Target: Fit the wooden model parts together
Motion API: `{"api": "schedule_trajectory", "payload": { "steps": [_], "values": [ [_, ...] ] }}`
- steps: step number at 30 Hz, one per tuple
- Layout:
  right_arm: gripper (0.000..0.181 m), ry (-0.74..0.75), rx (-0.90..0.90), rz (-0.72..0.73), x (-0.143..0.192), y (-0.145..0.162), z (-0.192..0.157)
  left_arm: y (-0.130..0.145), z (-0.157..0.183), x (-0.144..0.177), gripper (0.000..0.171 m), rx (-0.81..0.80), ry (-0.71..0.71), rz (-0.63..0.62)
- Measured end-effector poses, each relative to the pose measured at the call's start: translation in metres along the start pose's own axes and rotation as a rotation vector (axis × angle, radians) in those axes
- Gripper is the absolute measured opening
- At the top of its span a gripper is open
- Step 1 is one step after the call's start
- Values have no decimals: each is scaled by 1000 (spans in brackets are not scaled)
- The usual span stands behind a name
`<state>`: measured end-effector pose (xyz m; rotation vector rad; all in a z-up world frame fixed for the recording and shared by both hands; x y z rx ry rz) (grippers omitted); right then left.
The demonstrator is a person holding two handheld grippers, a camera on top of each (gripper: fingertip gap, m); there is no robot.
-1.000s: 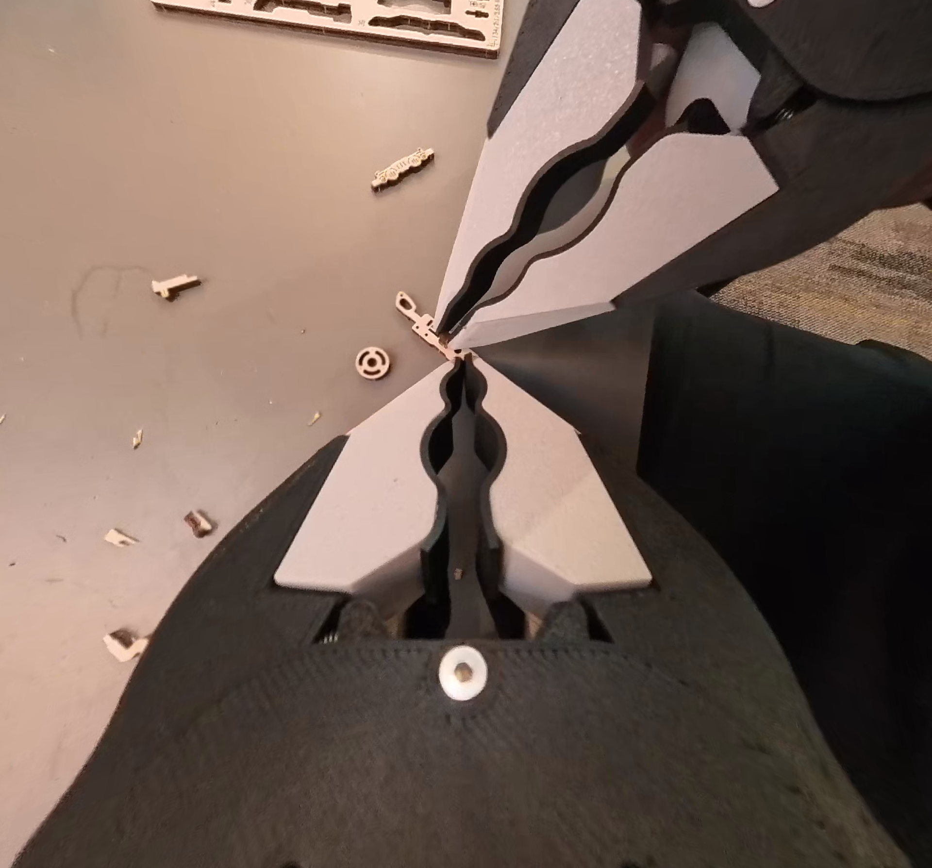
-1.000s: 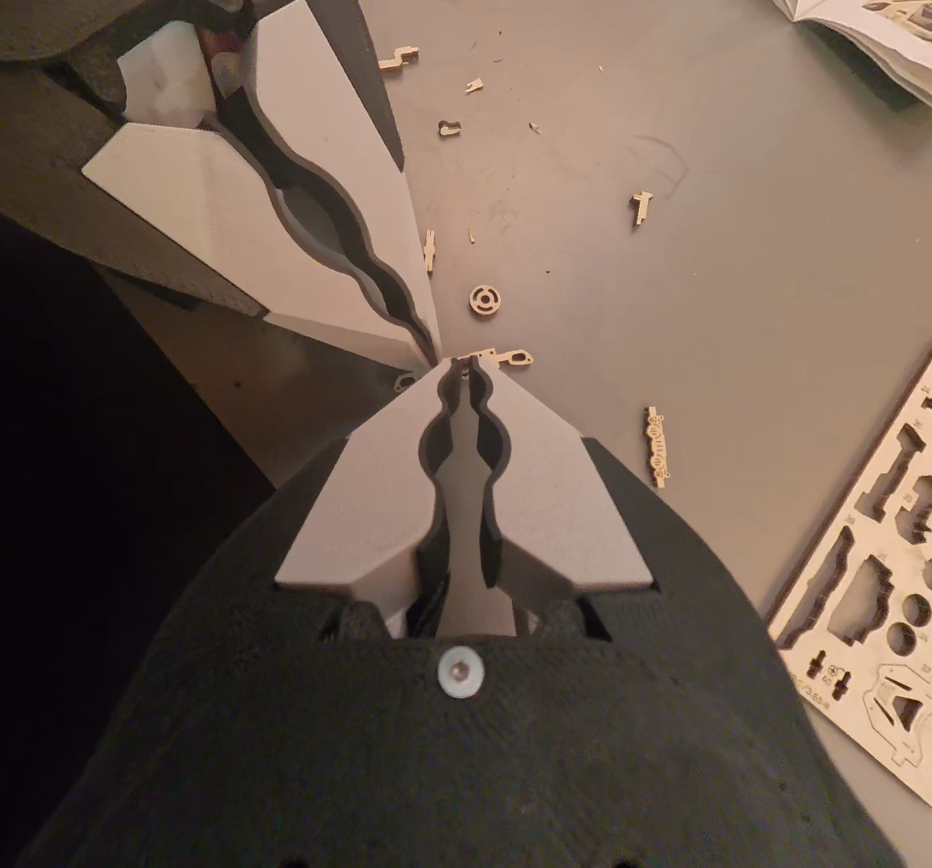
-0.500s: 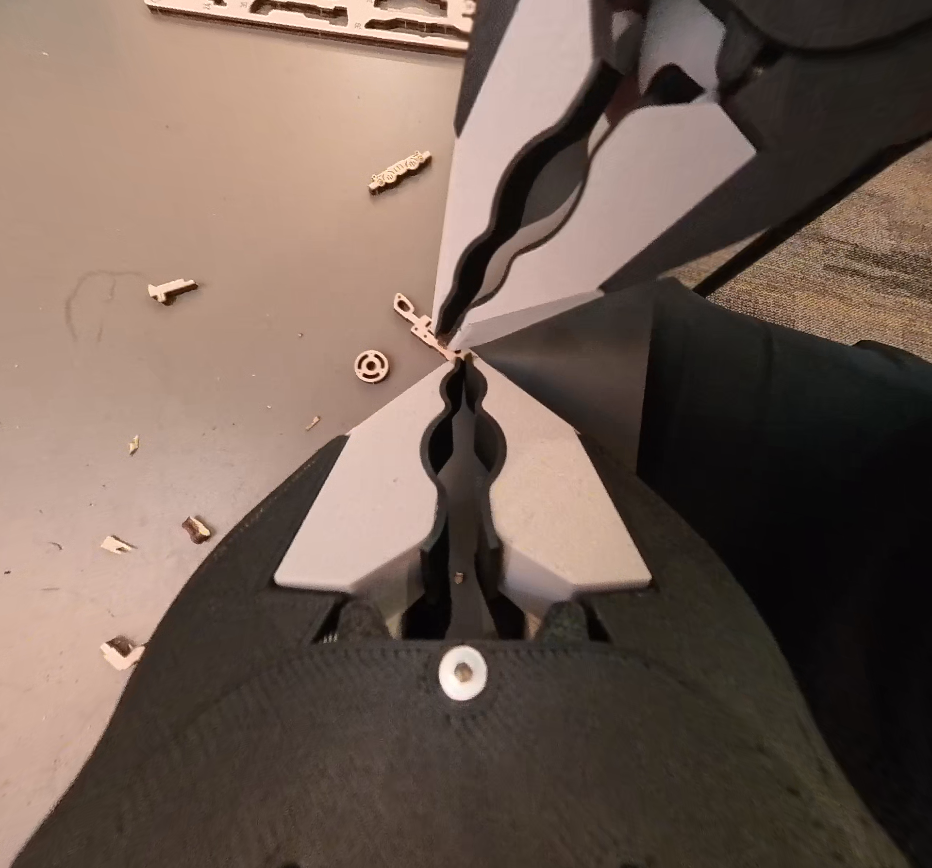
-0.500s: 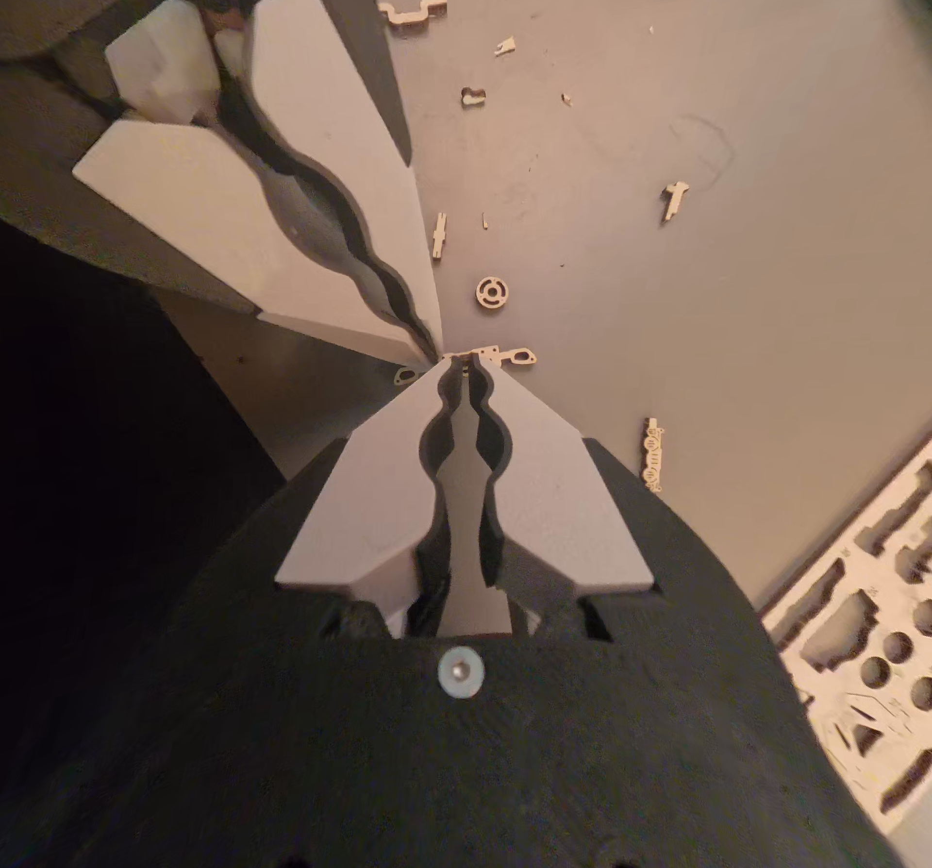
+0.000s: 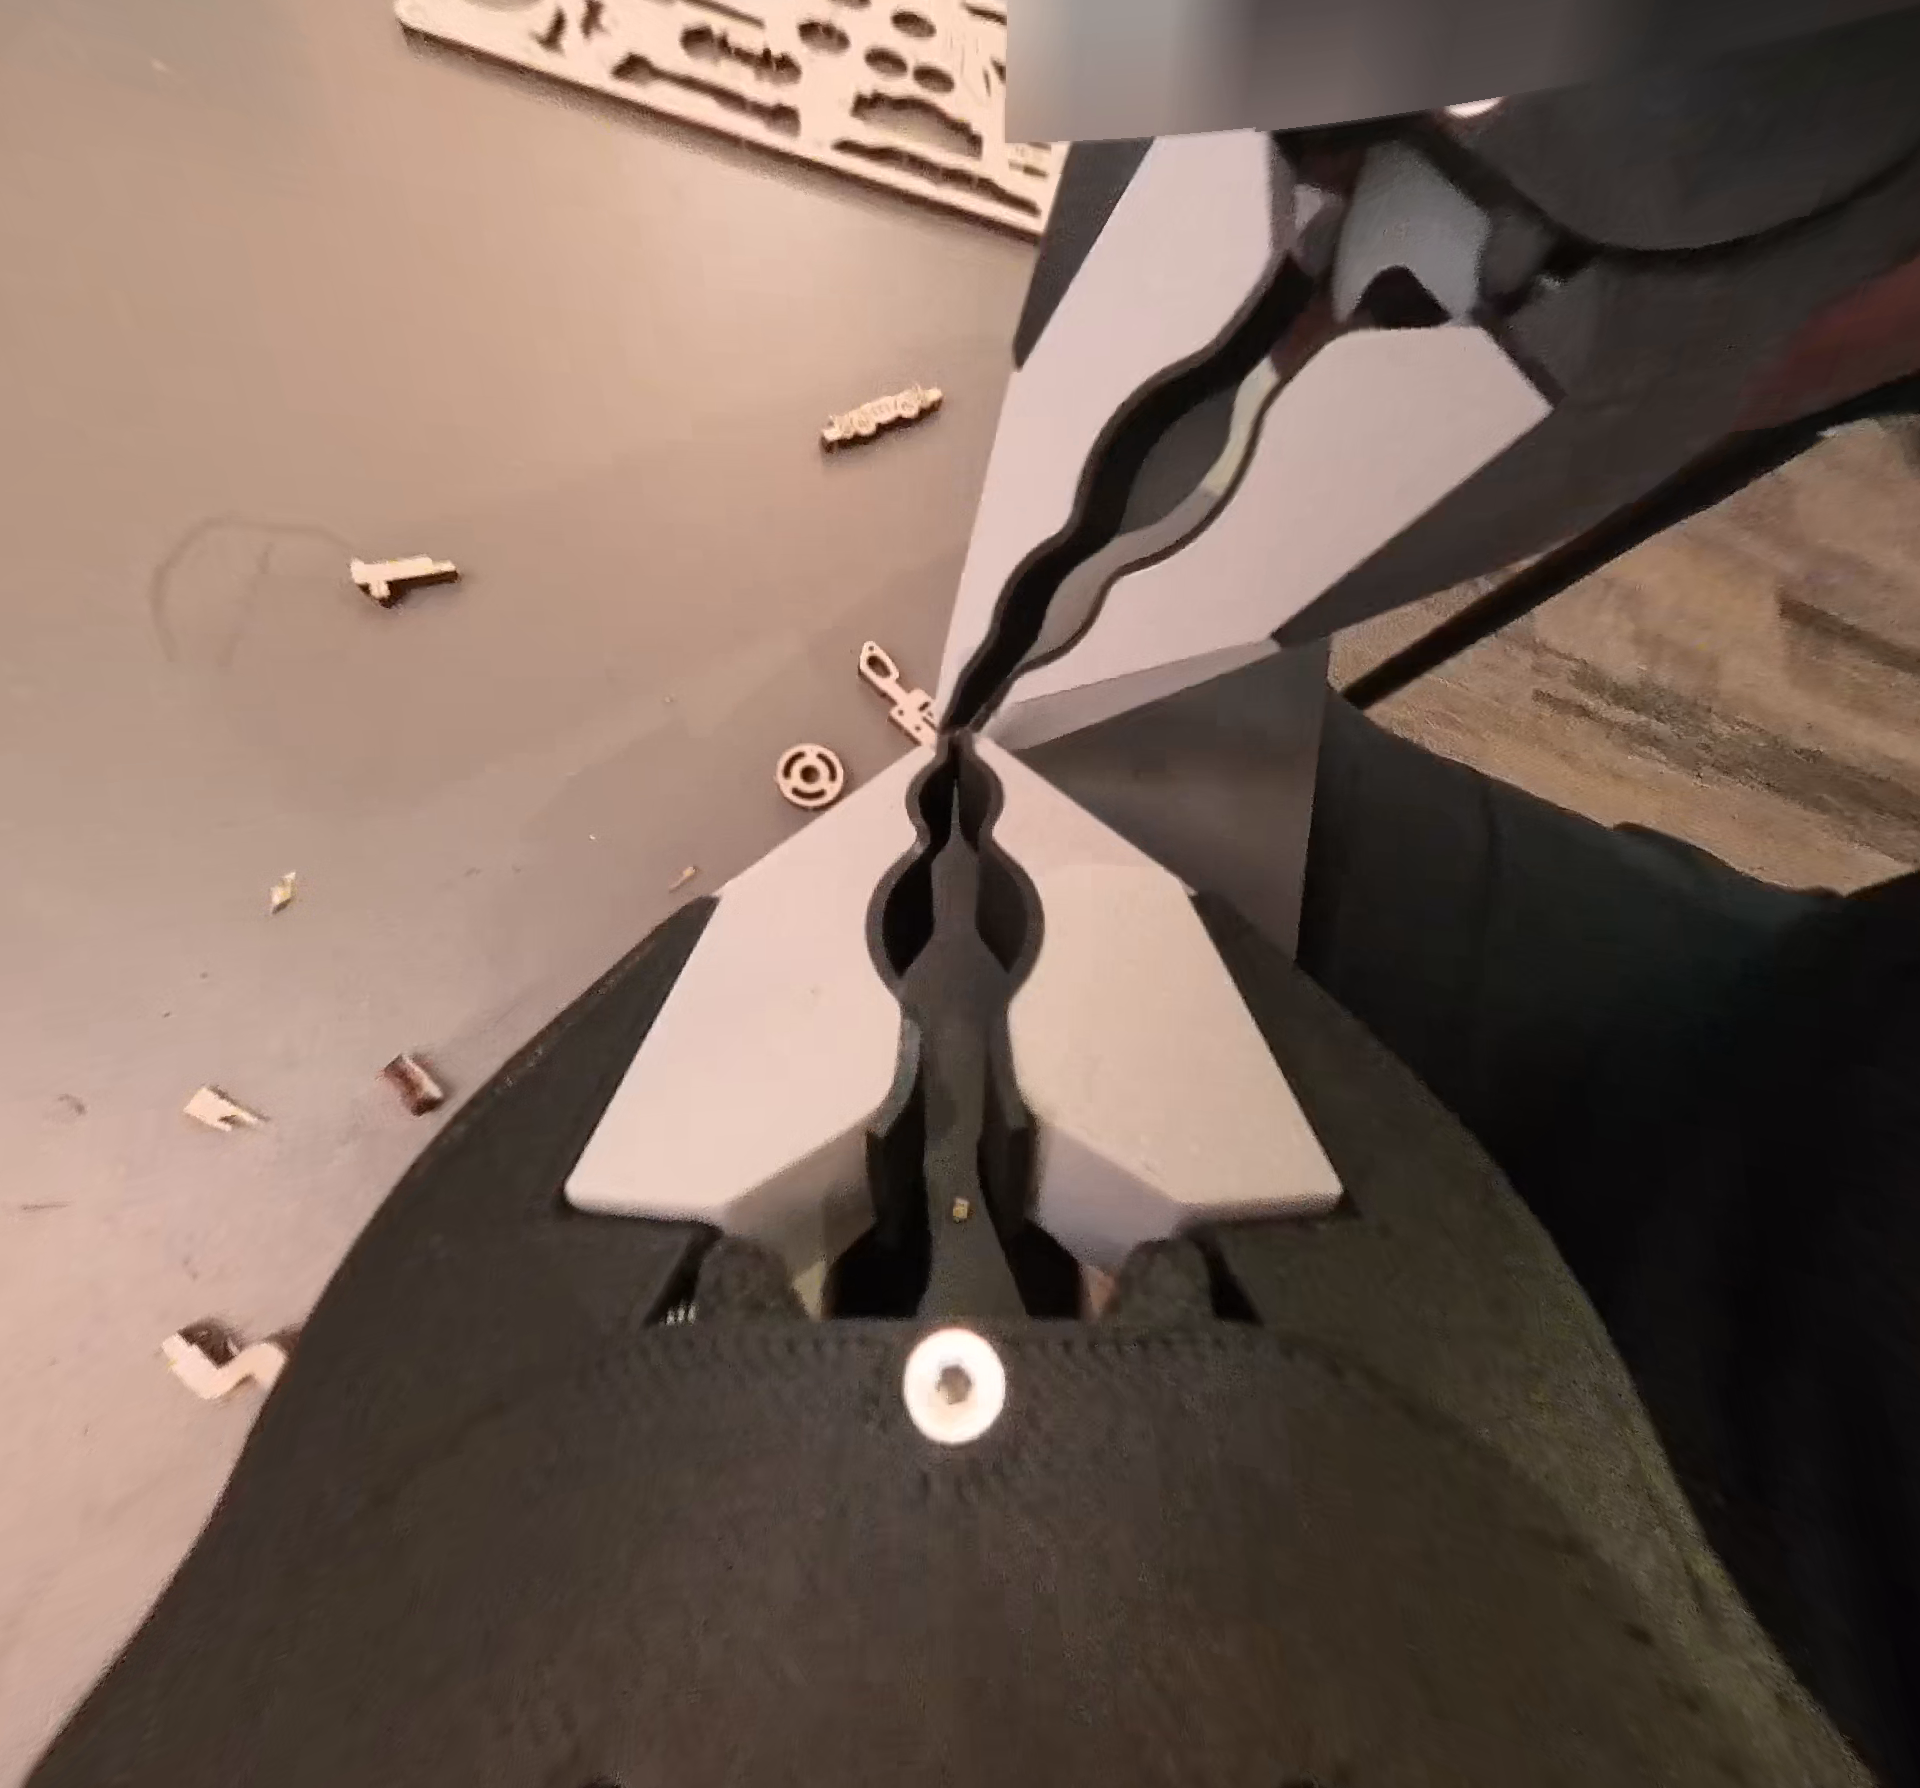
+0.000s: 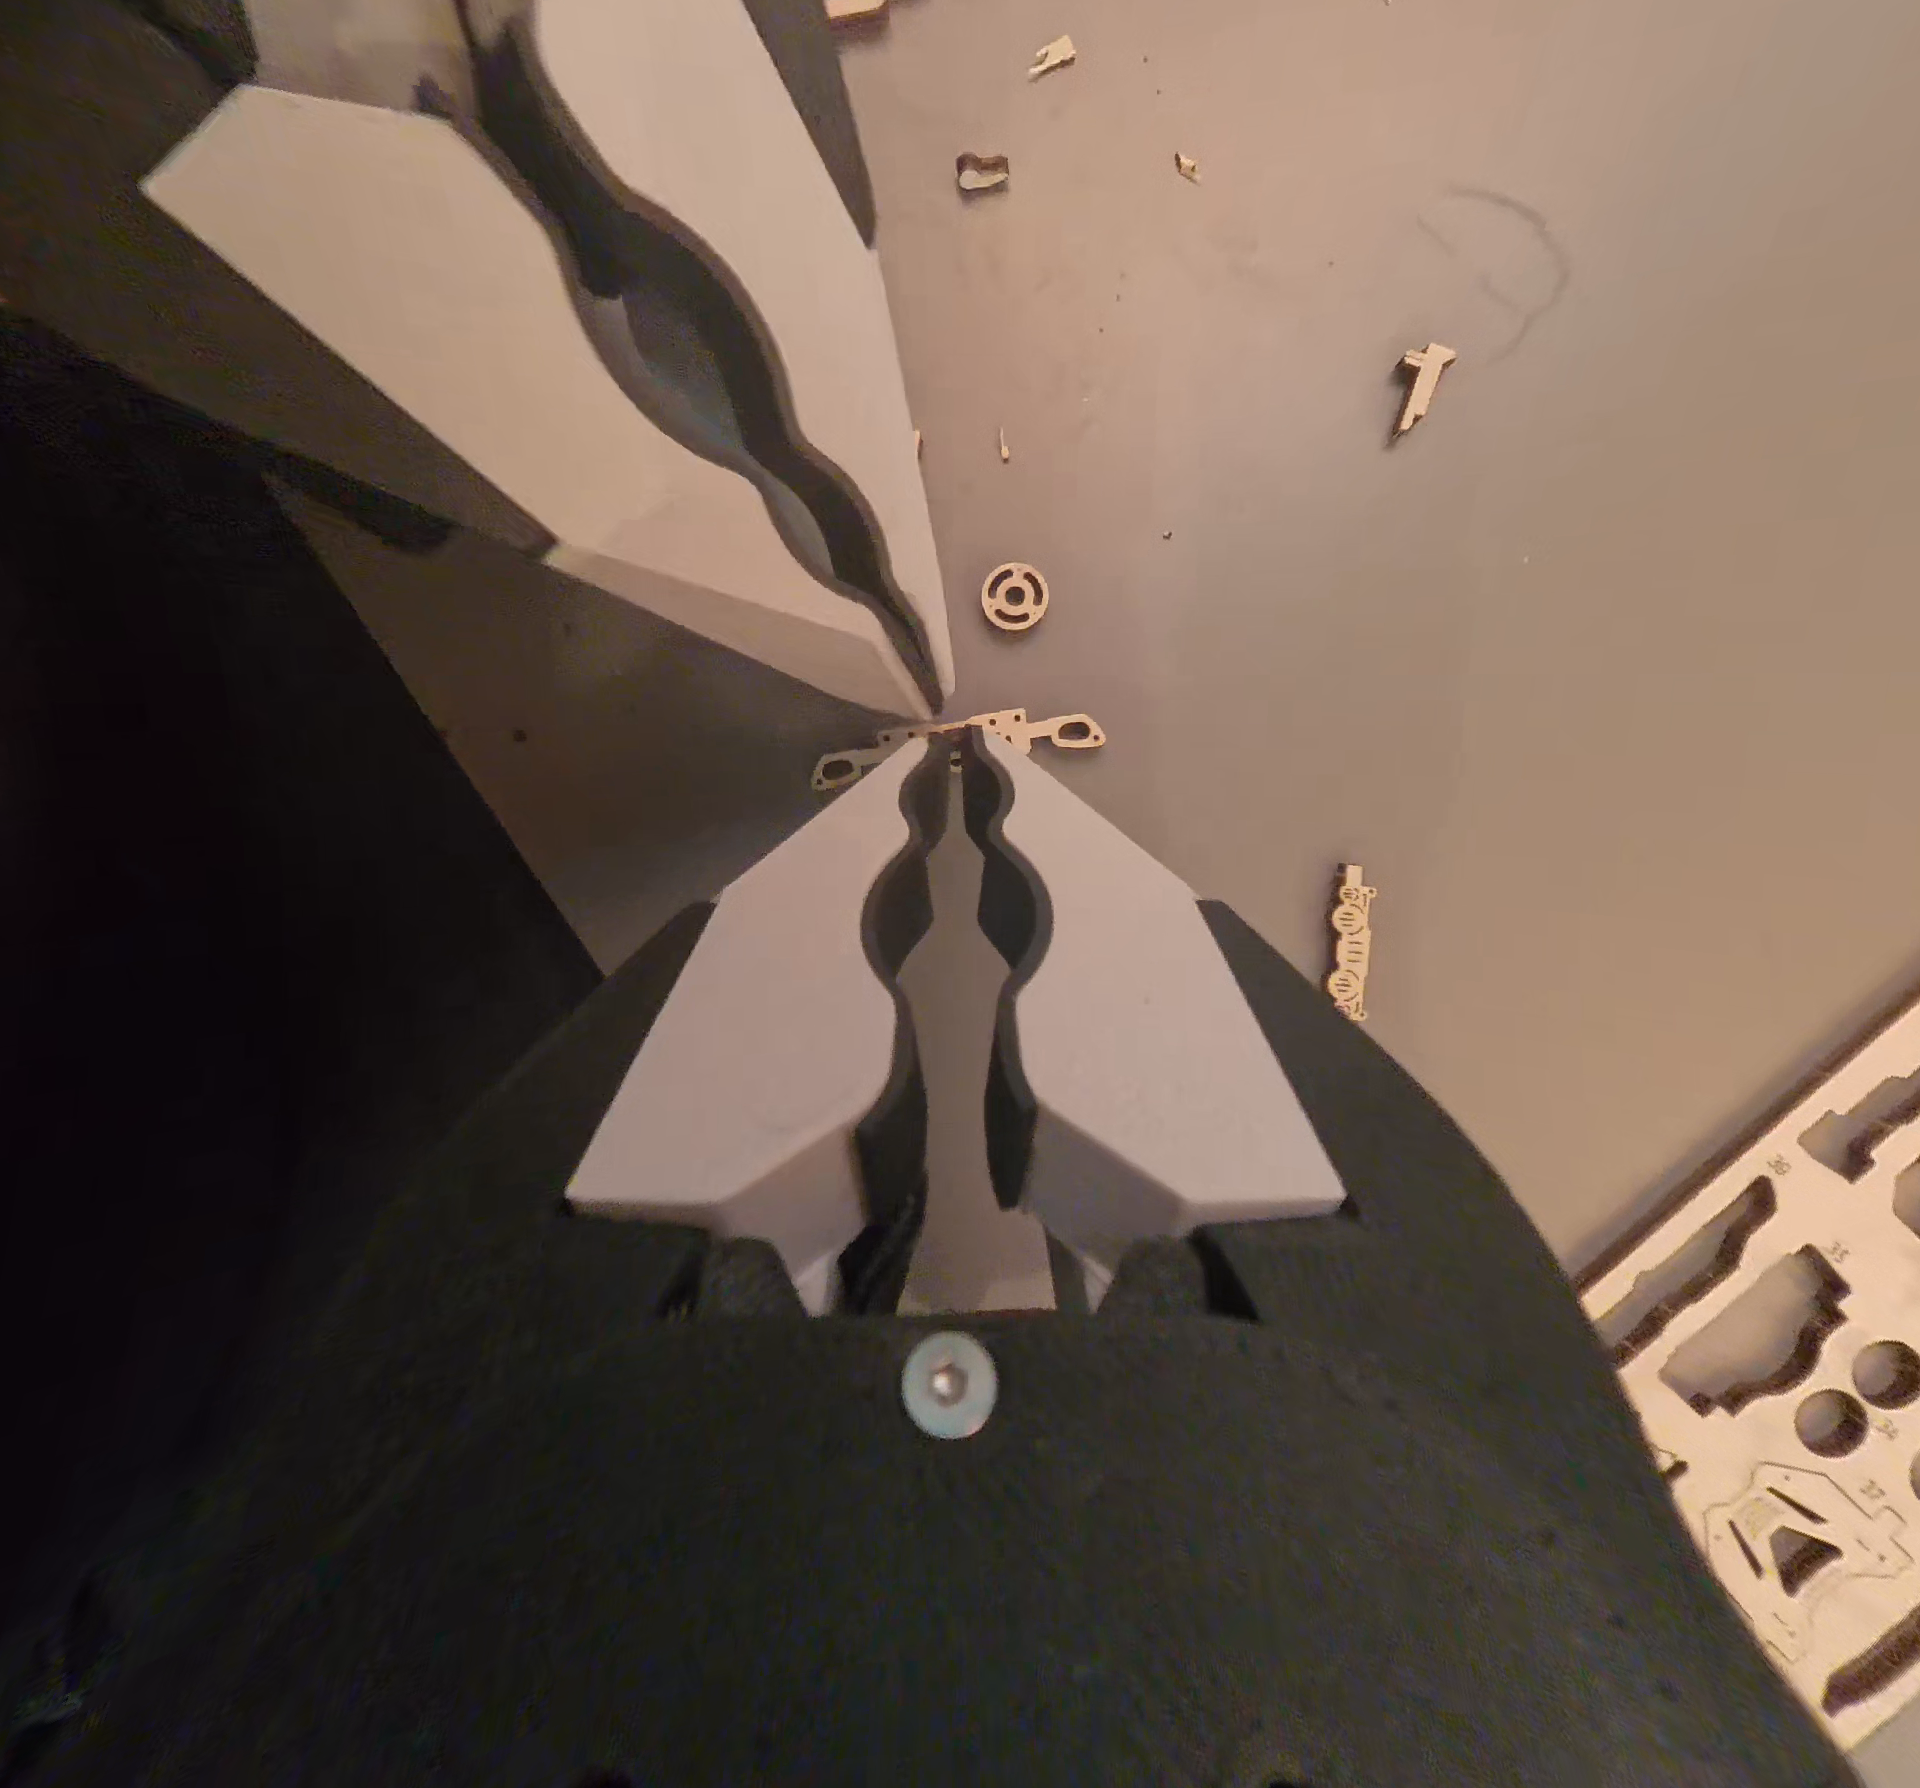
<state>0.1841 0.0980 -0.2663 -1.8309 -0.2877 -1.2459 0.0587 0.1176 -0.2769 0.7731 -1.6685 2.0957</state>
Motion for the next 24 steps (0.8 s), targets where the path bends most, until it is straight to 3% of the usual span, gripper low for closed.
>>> {"api": "schedule_trajectory", "payload": {
  "steps": [4,11,24],
  "values": [
    [2,7,7,35,0,3,-1,-1,-2,-7,0,20,14,-59],
    [2,-2,26,61,0,5,0,0,-6,-7,0,66,50,-59],
    [2,5,55,14,-1,1,-2,-1,-9,-9,0,77,78,-90]
  ]
}}
Point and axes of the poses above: each gripper's, where its closed fingertips meet, x back along the fingers, y out of its underside, z = x × y across the jaws, the point moved 10 cm from there along x, back along the fingers, and after that the axes turned 6 degrees about -x, right-handed, at the moved point
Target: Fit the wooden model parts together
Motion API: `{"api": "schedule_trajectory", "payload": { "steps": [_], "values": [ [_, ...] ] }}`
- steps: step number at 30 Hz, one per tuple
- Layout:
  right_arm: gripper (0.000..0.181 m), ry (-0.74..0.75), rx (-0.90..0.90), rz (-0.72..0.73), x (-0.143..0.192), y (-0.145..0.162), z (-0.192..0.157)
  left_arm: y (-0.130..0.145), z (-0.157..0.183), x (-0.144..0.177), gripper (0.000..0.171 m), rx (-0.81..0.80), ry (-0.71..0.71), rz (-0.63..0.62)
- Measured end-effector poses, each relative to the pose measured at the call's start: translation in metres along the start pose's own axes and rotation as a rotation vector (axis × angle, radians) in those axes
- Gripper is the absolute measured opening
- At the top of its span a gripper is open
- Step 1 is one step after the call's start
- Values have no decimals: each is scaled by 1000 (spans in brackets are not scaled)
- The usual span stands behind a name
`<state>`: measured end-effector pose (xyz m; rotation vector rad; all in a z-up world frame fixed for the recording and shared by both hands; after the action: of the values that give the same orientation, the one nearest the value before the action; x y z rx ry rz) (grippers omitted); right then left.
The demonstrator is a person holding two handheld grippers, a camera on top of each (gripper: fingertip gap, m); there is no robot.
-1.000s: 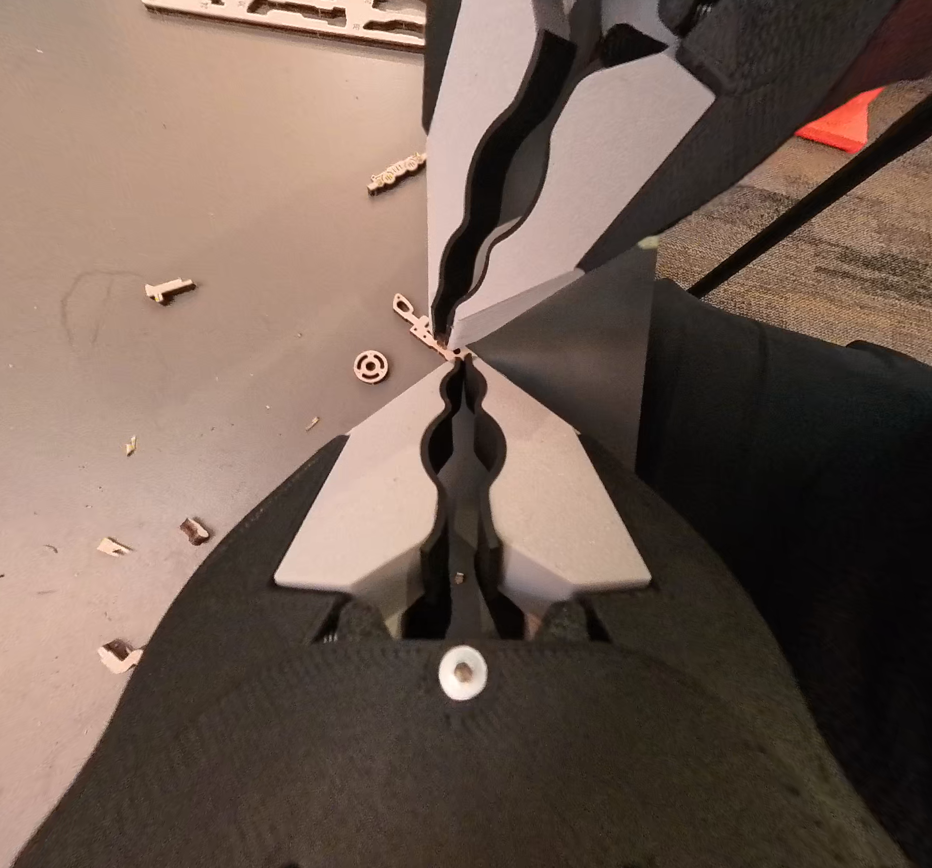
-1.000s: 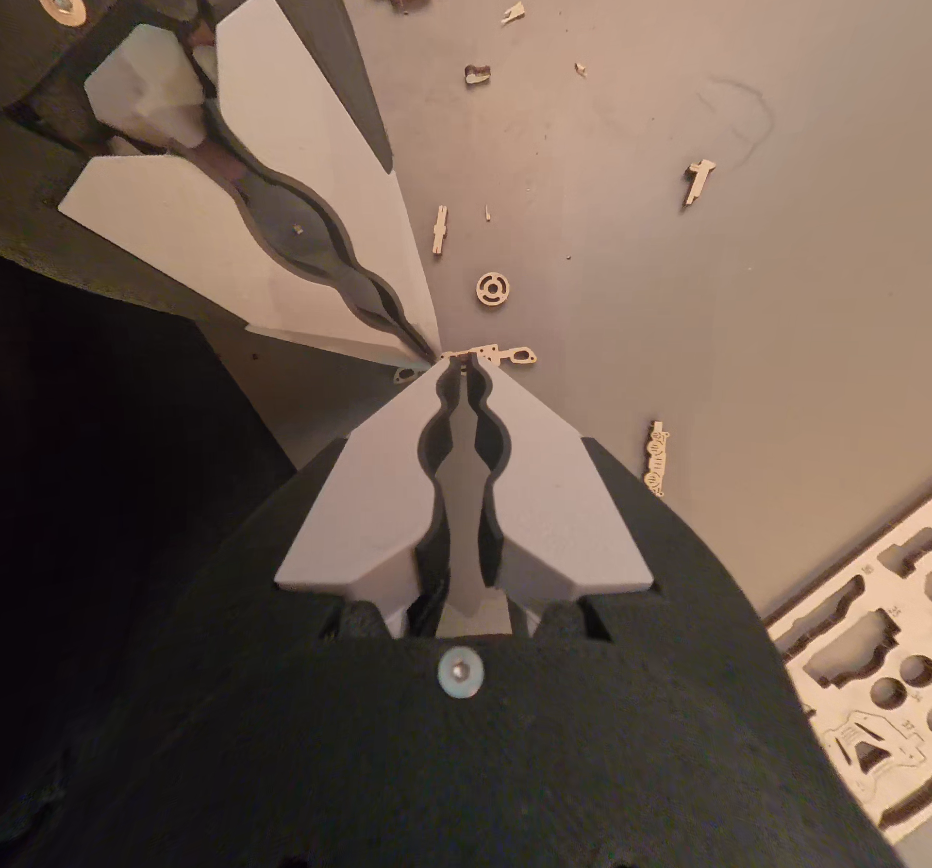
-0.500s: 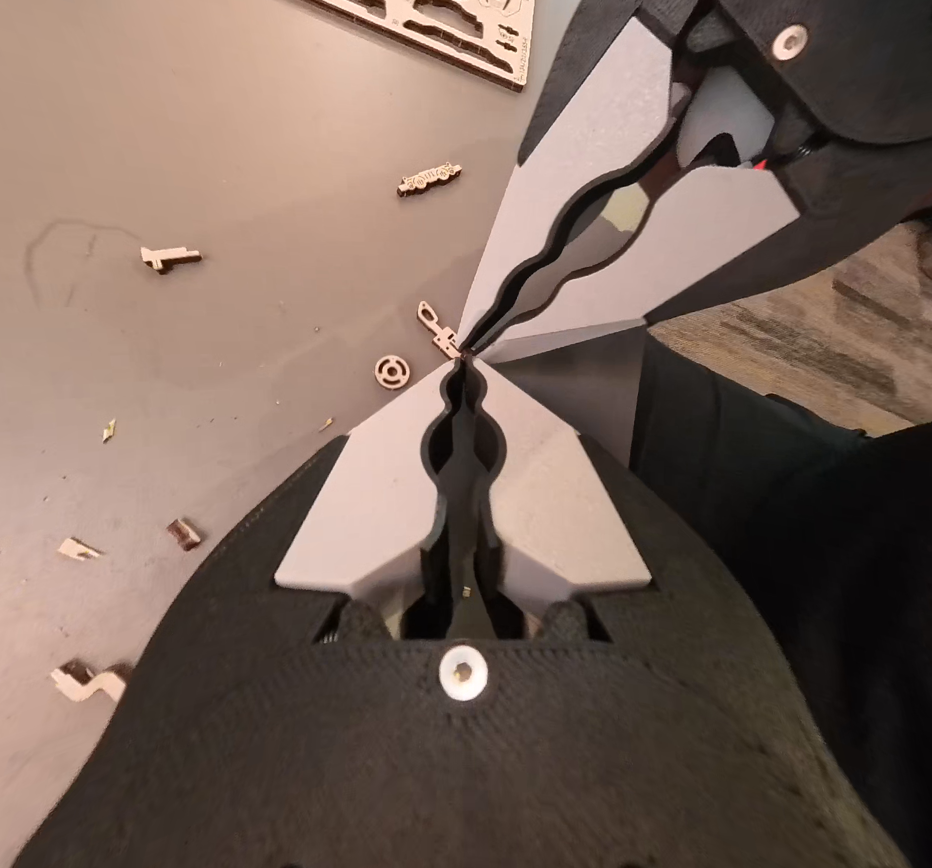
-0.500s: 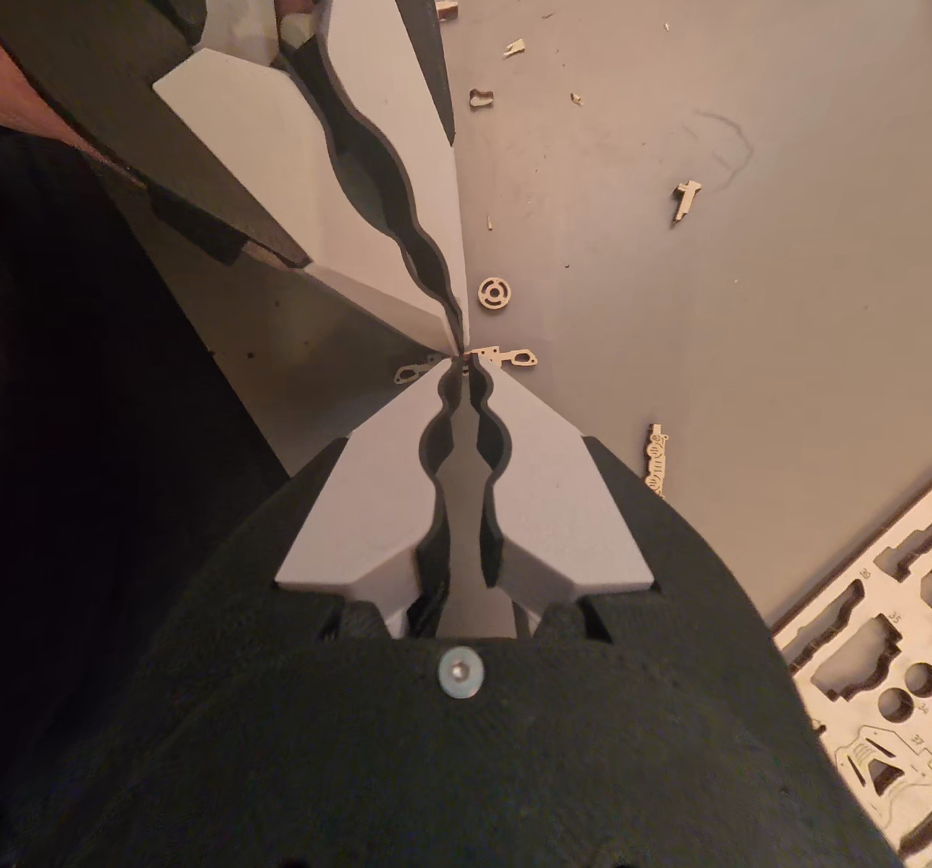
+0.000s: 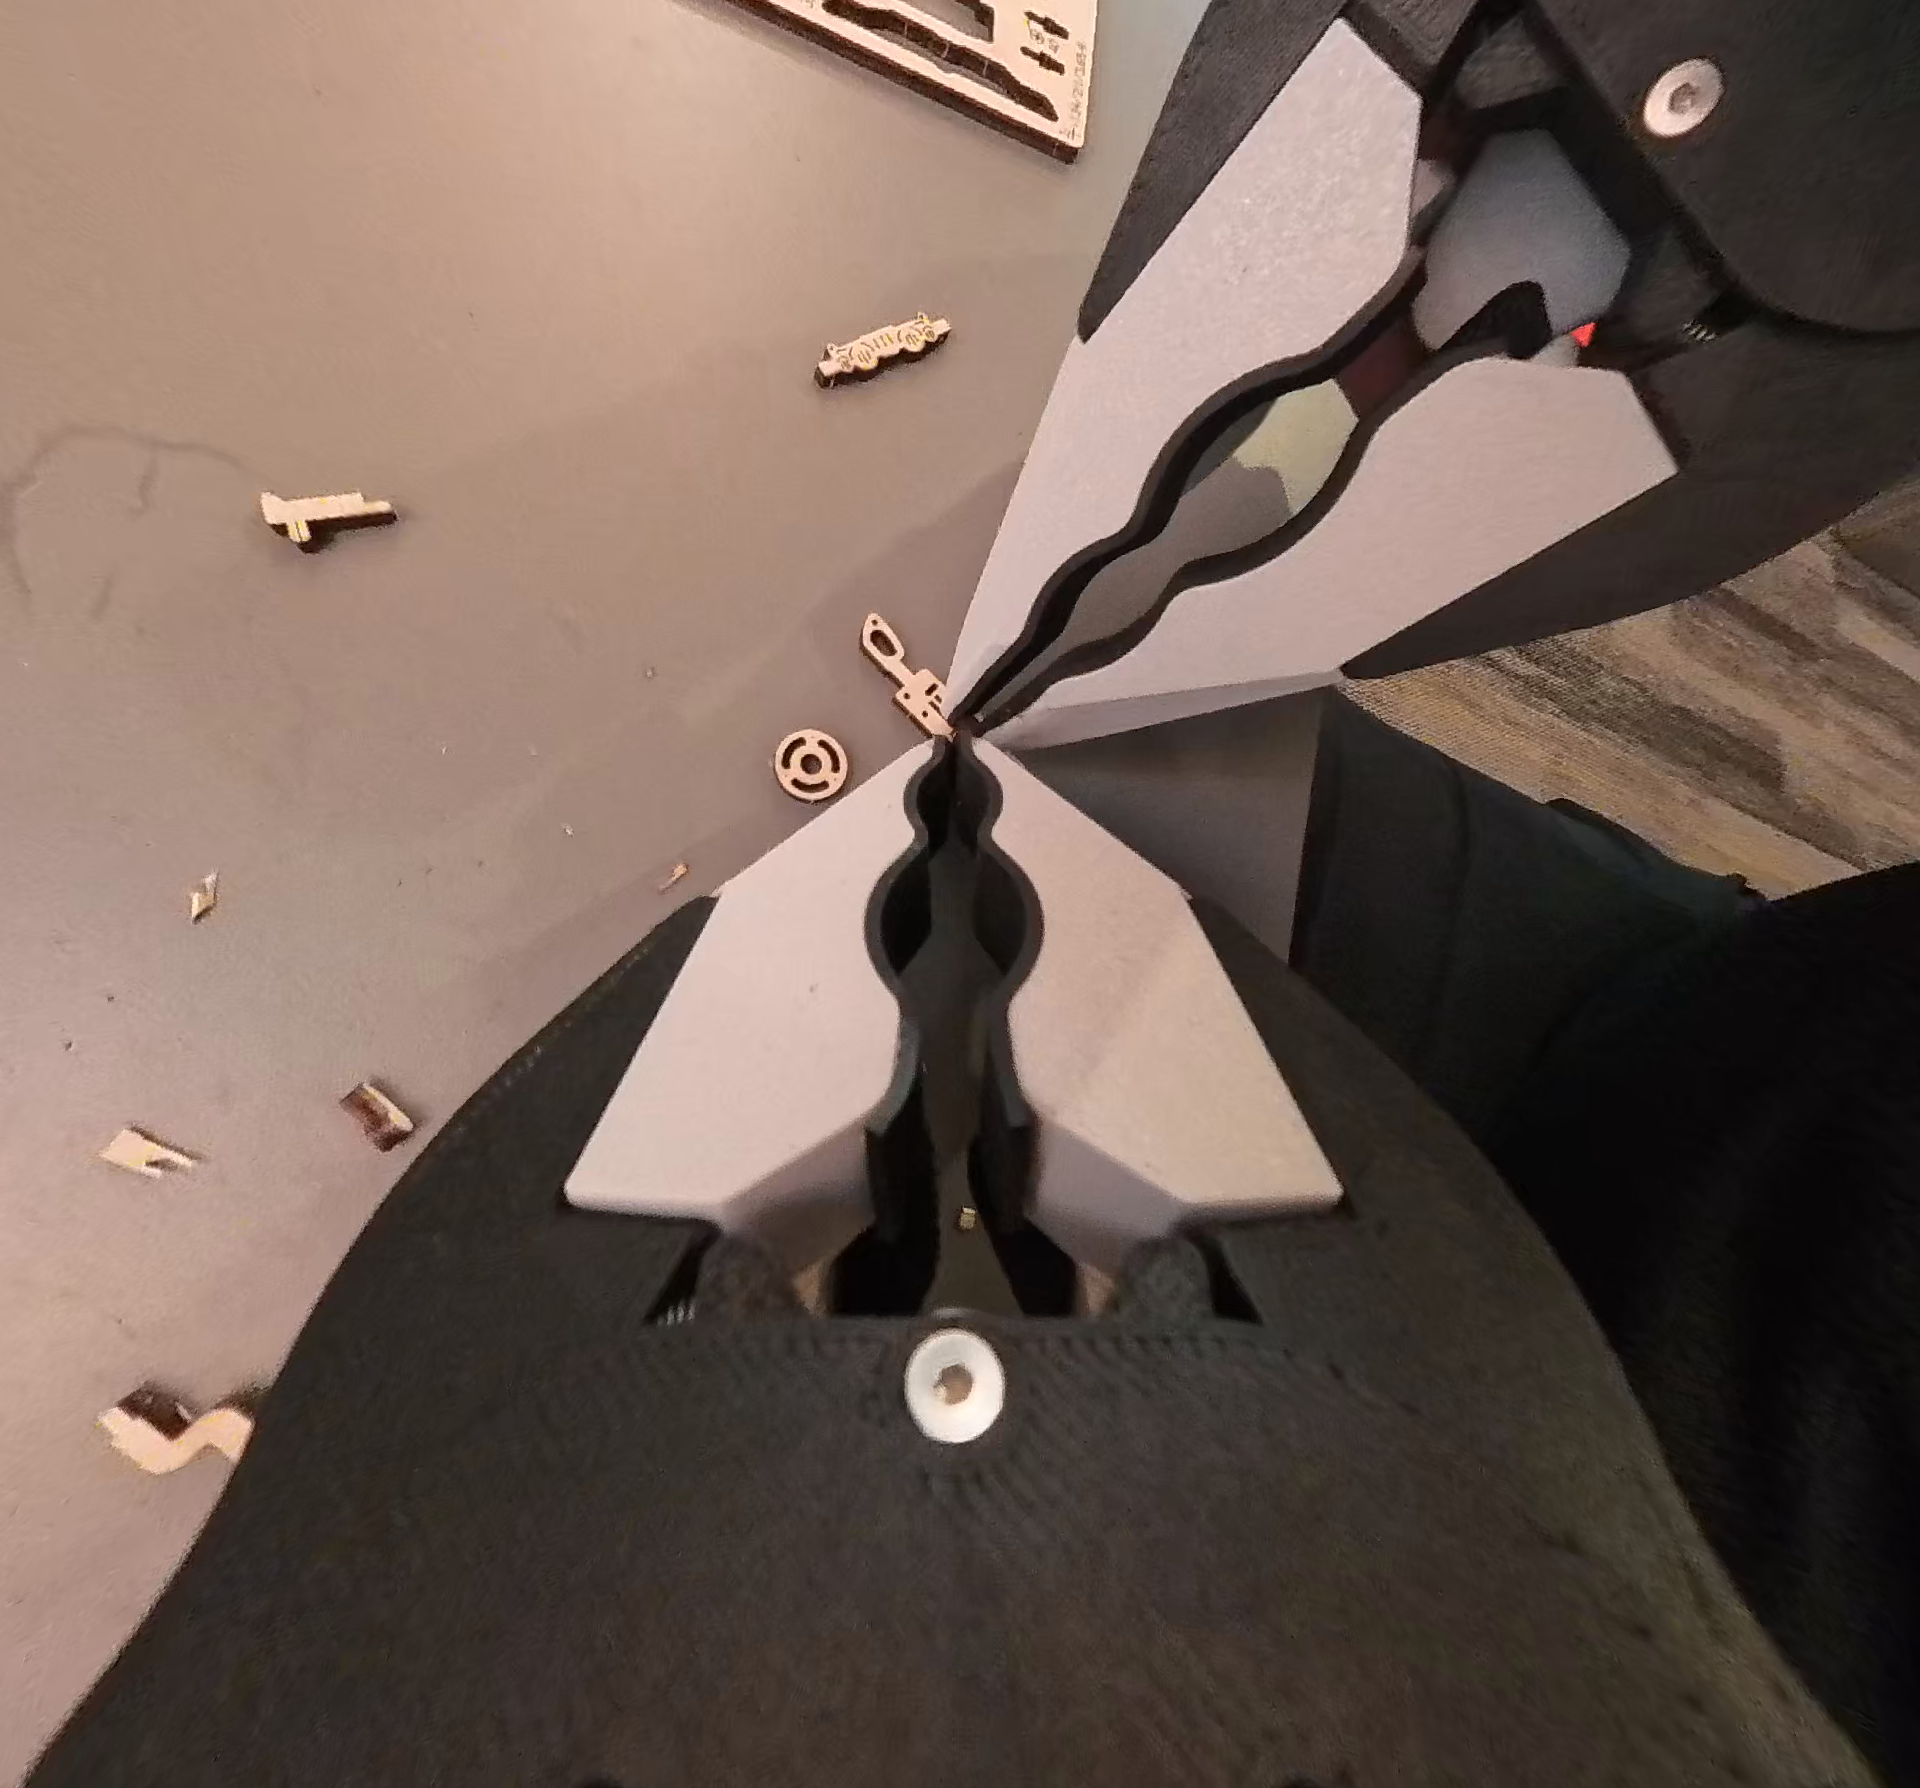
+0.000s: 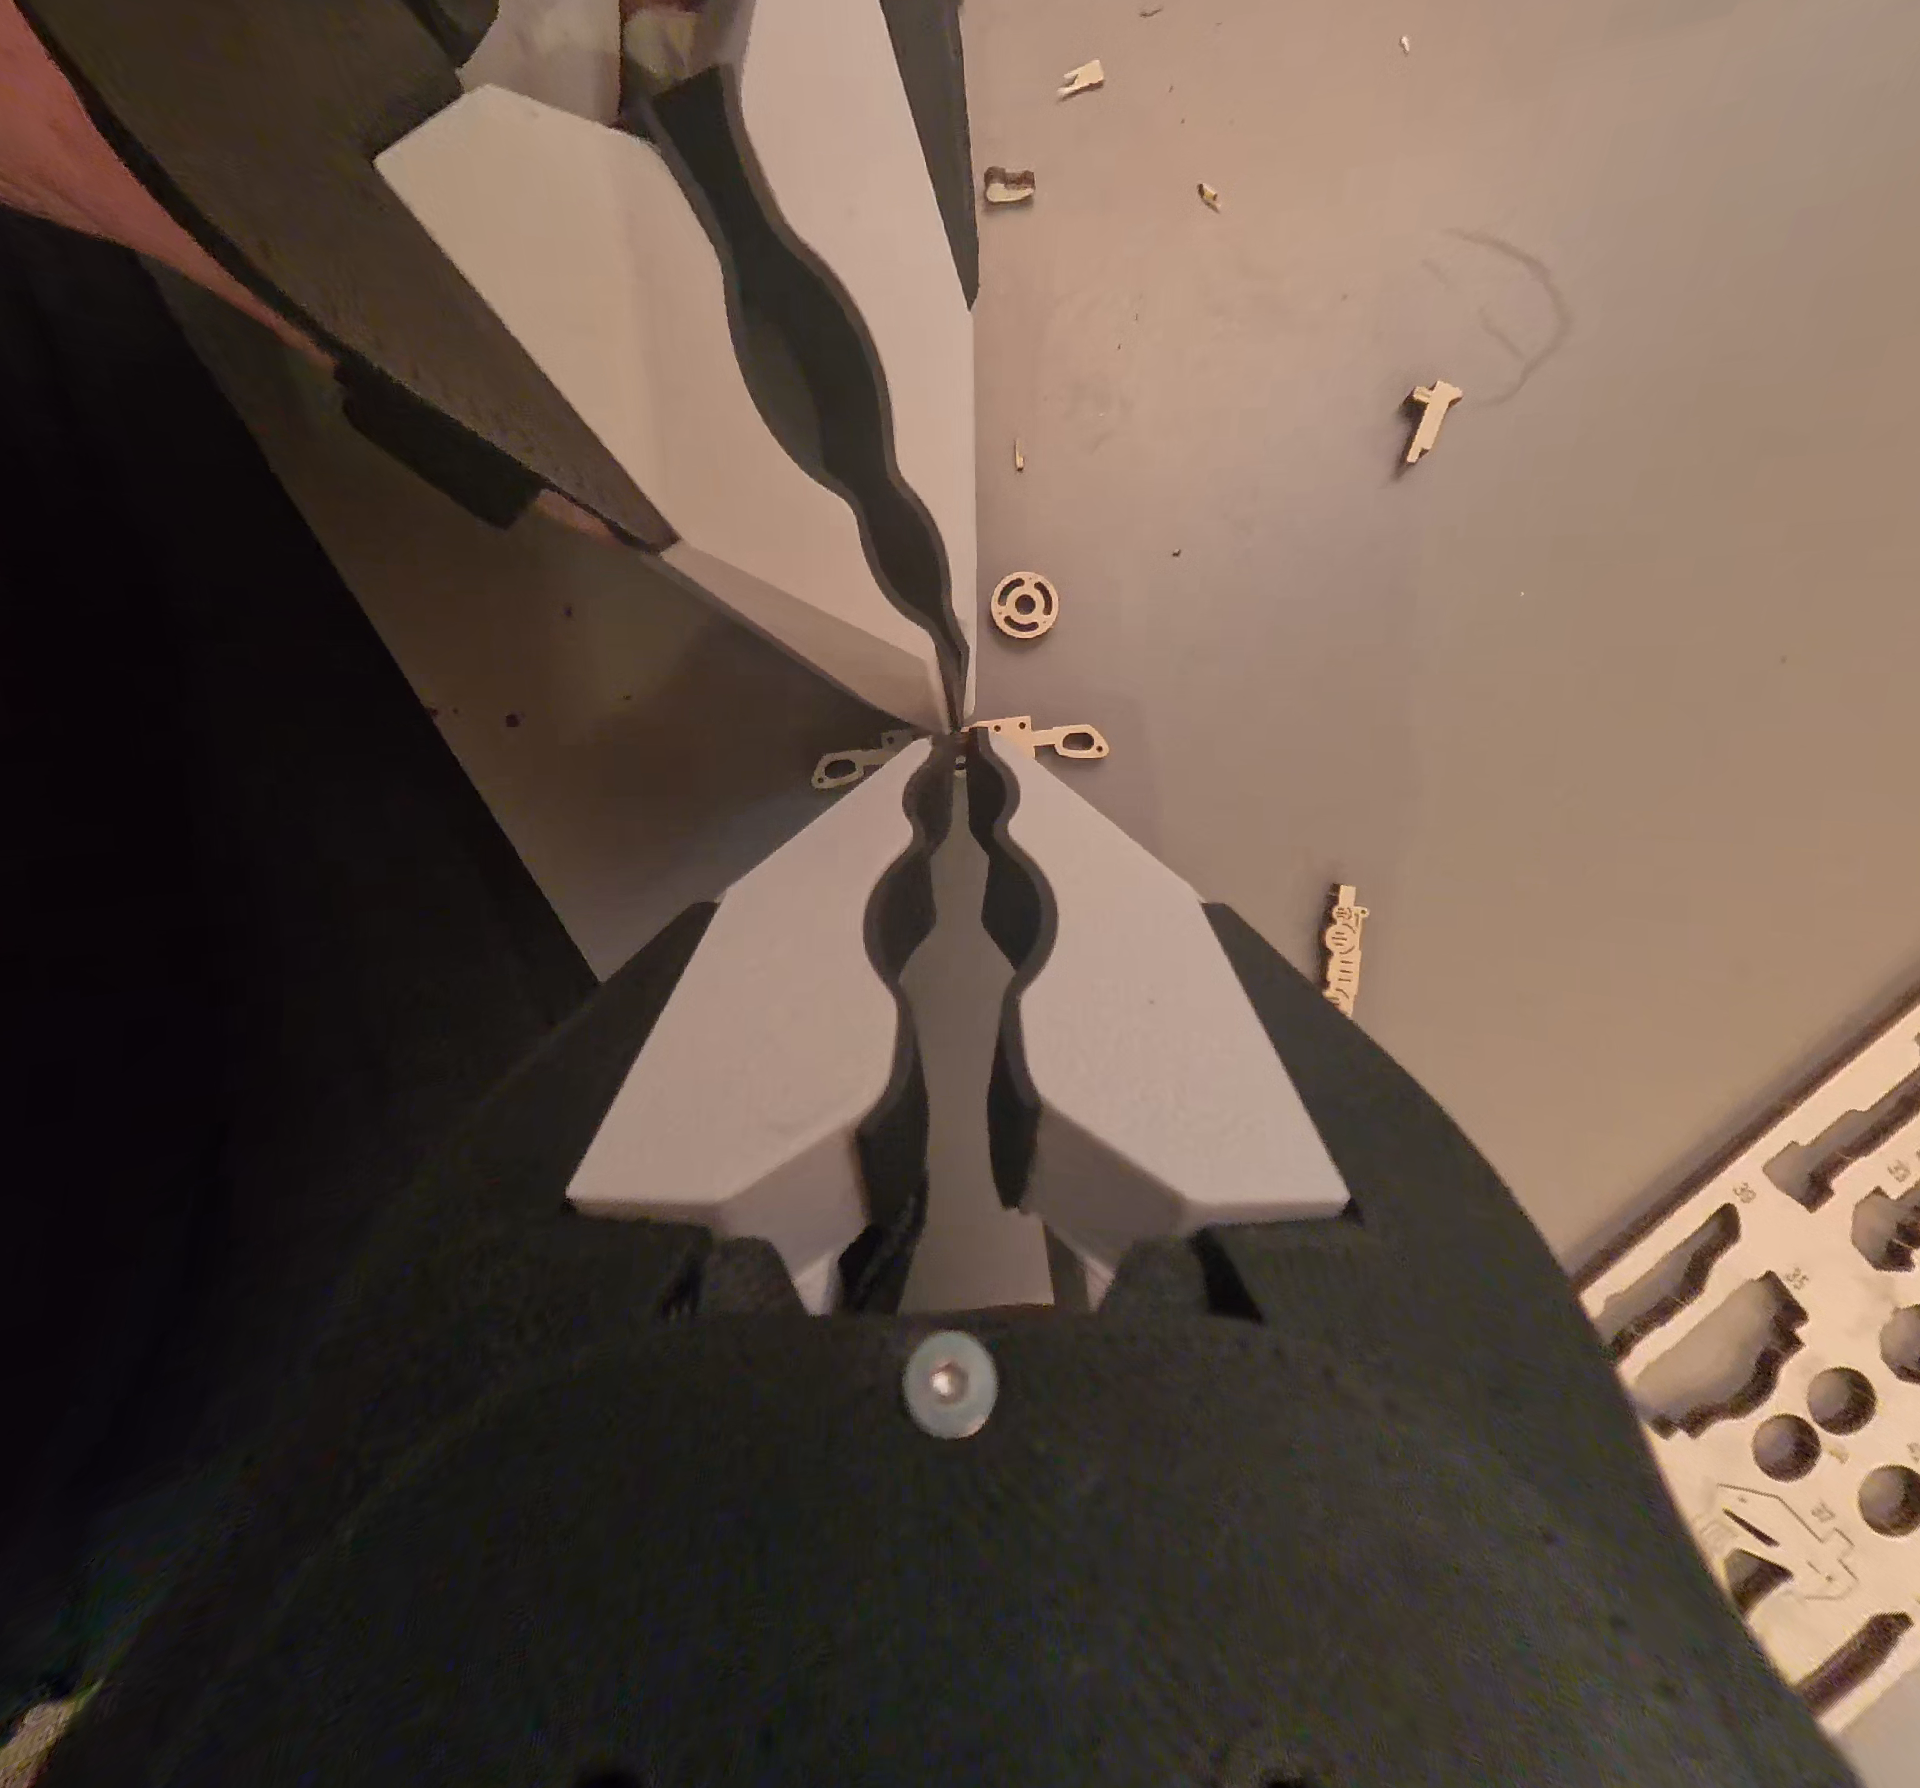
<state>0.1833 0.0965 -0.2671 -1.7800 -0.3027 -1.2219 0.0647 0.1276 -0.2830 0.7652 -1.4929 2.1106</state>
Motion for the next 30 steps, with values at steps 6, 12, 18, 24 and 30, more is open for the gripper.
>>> {"api": "schedule_trajectory", "payload": {
  "steps": [6,12,18,24,30],
  "values": [
    [2,-25,0,-50,-1,-5,2,0,0,0,0,-5,-5,-3],
    [1,-51,-35,3,0,-2,5,0,0,0,0,-3,-10,2],
    [2,-107,-77,56,2,5,7,0,0,-1,0,-4,-21,-2],
    [2,-107,-66,103,7,8,8,0,-1,-1,0,4,-8,-1],
    [0,-87,-48,148,7,15,7,0,0,-2,0,3,6,-2]
  ]
}}
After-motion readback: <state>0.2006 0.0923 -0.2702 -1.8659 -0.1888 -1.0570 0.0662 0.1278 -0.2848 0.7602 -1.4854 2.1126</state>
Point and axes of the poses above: each gripper's, where its closed fingertips meet, x back along the fingers, y out of its underside, z = x × y across the jaws, the point moved 10 cm from there along x, back along the fingers, and after that the axes turned 6 degrees about -x, right-handed, at the moved point
